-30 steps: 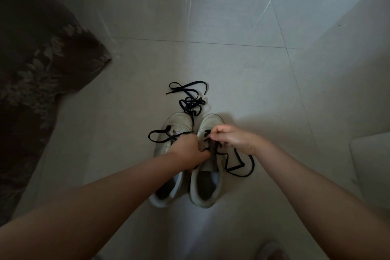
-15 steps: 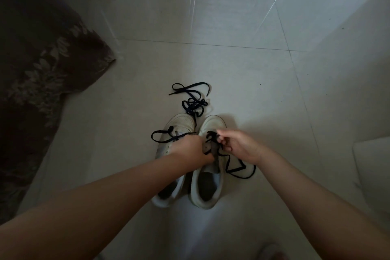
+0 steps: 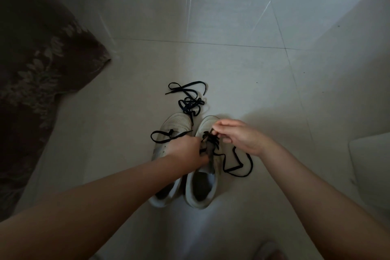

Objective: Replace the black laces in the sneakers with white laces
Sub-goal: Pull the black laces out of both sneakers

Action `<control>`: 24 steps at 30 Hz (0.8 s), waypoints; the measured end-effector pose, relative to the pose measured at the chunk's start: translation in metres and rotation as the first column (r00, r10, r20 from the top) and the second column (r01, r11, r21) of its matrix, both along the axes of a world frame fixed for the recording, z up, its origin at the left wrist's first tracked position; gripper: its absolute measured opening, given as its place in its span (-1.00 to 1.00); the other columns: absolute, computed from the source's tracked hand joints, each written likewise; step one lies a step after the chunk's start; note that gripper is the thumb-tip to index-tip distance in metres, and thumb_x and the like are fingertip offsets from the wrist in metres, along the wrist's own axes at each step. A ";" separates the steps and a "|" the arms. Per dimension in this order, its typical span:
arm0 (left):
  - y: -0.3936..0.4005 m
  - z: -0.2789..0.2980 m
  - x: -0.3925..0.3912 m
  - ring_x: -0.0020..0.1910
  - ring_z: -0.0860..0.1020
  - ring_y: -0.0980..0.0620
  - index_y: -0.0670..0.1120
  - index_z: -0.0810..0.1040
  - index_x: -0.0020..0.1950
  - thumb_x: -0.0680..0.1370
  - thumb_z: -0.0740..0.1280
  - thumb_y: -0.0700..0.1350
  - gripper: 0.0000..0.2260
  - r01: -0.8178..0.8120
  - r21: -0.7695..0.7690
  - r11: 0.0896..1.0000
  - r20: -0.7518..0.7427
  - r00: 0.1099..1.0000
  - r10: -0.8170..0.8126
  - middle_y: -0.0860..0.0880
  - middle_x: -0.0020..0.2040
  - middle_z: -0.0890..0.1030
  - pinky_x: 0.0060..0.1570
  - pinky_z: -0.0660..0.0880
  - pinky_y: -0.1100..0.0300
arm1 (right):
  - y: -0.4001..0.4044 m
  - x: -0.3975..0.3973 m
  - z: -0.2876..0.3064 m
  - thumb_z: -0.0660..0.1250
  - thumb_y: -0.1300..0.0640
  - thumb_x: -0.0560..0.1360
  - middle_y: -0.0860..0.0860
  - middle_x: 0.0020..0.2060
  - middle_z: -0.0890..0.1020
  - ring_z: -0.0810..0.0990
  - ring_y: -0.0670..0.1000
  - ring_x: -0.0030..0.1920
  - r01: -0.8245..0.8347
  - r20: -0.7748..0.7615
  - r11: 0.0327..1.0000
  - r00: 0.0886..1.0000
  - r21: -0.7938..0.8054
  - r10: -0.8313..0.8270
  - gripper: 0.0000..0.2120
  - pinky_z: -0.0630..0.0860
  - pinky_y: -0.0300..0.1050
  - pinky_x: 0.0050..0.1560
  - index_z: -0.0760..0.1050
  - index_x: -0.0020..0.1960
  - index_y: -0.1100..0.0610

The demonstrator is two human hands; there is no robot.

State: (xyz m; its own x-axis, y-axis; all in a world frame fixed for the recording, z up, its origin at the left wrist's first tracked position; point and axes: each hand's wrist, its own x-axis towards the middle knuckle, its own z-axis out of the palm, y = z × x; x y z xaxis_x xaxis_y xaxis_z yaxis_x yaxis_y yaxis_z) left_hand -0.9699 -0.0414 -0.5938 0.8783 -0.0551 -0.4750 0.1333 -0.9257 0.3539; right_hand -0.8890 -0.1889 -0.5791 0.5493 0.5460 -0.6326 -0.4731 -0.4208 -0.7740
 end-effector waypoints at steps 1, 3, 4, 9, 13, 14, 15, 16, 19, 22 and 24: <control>0.001 -0.001 -0.001 -0.11 0.56 -0.06 -0.03 0.40 -0.15 0.49 0.23 0.15 -0.74 -0.014 -0.011 1.000 0.006 1.000 0.014 -0.03 -0.14 0.55 -0.28 0.37 0.20 | -0.001 0.000 -0.001 0.22 0.19 0.58 -0.05 -0.26 0.56 0.45 -0.13 -0.25 0.037 -0.041 0.999 0.998 -0.031 -0.038 -0.82 0.28 -0.26 -0.23 0.52 -0.16 0.13; 0.001 -0.002 -0.003 -0.10 0.56 -0.04 -0.02 0.39 -0.12 0.50 0.23 0.16 -0.75 -0.030 -0.024 0.999 0.015 0.999 0.030 -0.04 -0.09 0.57 -0.27 0.37 0.20 | 0.002 0.001 -0.001 0.21 0.12 0.58 -0.06 -0.33 0.54 0.44 -0.10 -0.28 -0.046 0.080 0.967 0.995 -0.249 0.068 -0.75 0.30 -0.22 -0.24 0.50 -0.25 0.11; 0.001 -0.002 -0.003 -0.11 0.56 -0.03 -0.02 0.39 -0.12 0.50 0.22 0.17 -0.74 -0.031 -0.024 0.999 0.019 0.999 0.032 -0.03 -0.09 0.57 -0.27 0.38 0.20 | 0.006 0.001 0.001 0.22 0.03 0.58 -0.08 -0.36 0.53 0.45 -0.11 -0.30 -0.117 0.156 0.919 0.970 -0.376 0.187 -0.71 0.32 -0.23 -0.25 0.49 -0.28 0.08; 0.001 -0.001 -0.005 -0.11 0.57 -0.03 0.01 0.40 -0.10 0.51 0.18 0.23 -0.71 -0.023 -0.016 1.000 0.047 0.999 0.024 -0.02 -0.09 0.58 -0.25 0.39 0.20 | 0.017 0.005 -0.008 0.28 -0.09 0.53 0.01 -0.41 0.47 0.42 -0.01 -0.32 -0.364 0.230 0.668 0.743 -0.649 0.628 -0.64 0.29 -0.15 -0.29 0.54 -0.28 0.16; 0.002 -0.002 -0.004 -0.06 0.57 -0.02 -0.02 0.46 0.05 0.51 0.20 0.21 -0.68 -0.002 0.015 1.000 0.043 0.999 0.001 -0.02 -0.04 0.59 -0.25 0.37 0.21 | 0.016 0.002 -0.006 0.35 0.06 0.52 -0.08 -0.21 0.62 0.56 -0.13 -0.14 -0.262 0.396 0.876 0.814 -0.404 0.426 -0.84 0.44 -0.26 -0.08 0.66 -0.14 0.10; 0.002 -0.003 -0.003 -0.05 0.57 -0.02 0.00 0.48 0.14 0.51 0.21 0.20 -0.65 0.008 0.027 1.000 0.039 0.999 -0.009 -0.02 -0.03 0.59 -0.25 0.38 0.21 | 0.014 0.003 0.000 0.35 0.07 0.52 -0.11 -0.16 0.61 0.56 -0.20 -0.09 -0.211 0.381 0.943 0.875 -0.256 0.299 -0.85 0.43 -0.35 -0.01 0.66 -0.15 0.08; 0.003 -0.004 -0.002 -0.04 0.57 -0.02 0.02 0.48 0.18 0.51 0.21 0.20 -0.64 0.014 0.038 0.999 0.038 0.999 -0.015 -0.03 -0.02 0.59 -0.25 0.38 0.20 | 0.012 0.004 0.006 0.33 0.08 0.52 -0.13 -0.13 0.60 0.55 -0.23 -0.06 -0.144 0.337 0.983 0.925 -0.111 0.173 -0.85 0.41 -0.39 0.04 0.64 -0.16 0.07; 0.004 -0.005 -0.002 -0.03 0.57 -0.03 0.03 0.48 0.21 0.50 0.21 0.21 -0.62 0.013 0.043 0.999 0.040 0.999 -0.014 -0.03 0.00 0.59 -0.24 0.39 0.19 | 0.010 0.005 0.009 0.30 0.10 0.54 -0.15 -0.12 0.58 0.54 -0.22 -0.04 -0.063 0.279 0.998 0.958 -0.001 0.061 -0.83 0.40 -0.39 0.06 0.62 -0.16 0.09; 0.004 -0.010 -0.002 0.00 0.56 -0.06 0.03 0.45 0.24 0.48 0.23 0.22 -0.59 0.006 0.043 0.999 0.029 1.000 -0.008 -0.05 0.02 0.58 -0.23 0.40 0.18 | 0.003 0.005 0.009 0.17 0.19 0.59 -0.08 -0.25 0.57 0.50 -0.08 -0.12 0.189 0.036 0.969 0.980 0.158 -0.196 -0.79 0.39 -0.21 0.01 0.50 -0.17 0.18; 0.002 -0.009 -0.001 -0.04 0.56 -0.05 0.00 0.46 0.18 0.47 0.24 0.21 -0.61 0.013 0.054 0.998 0.029 0.999 -0.014 -0.05 -0.02 0.57 -0.23 0.41 0.18 | 0.004 0.000 0.004 0.10 0.22 0.59 -0.01 -0.43 0.46 0.50 -0.01 -0.31 0.239 0.003 0.971 0.971 0.026 -0.239 -0.71 0.46 -0.01 0.04 0.29 -0.31 0.14; 0.001 -0.008 -0.001 -0.01 0.56 -0.05 0.00 0.45 0.18 0.47 0.24 0.21 -0.61 0.020 0.068 0.997 0.032 0.999 -0.022 -0.05 0.01 0.56 -0.20 0.42 0.17 | 0.007 -0.004 -0.001 0.17 0.14 0.58 -0.02 -0.43 0.41 0.43 -0.04 -0.36 0.033 0.282 0.957 0.958 -0.289 0.052 -0.74 0.45 -0.04 -0.08 0.33 -0.29 0.12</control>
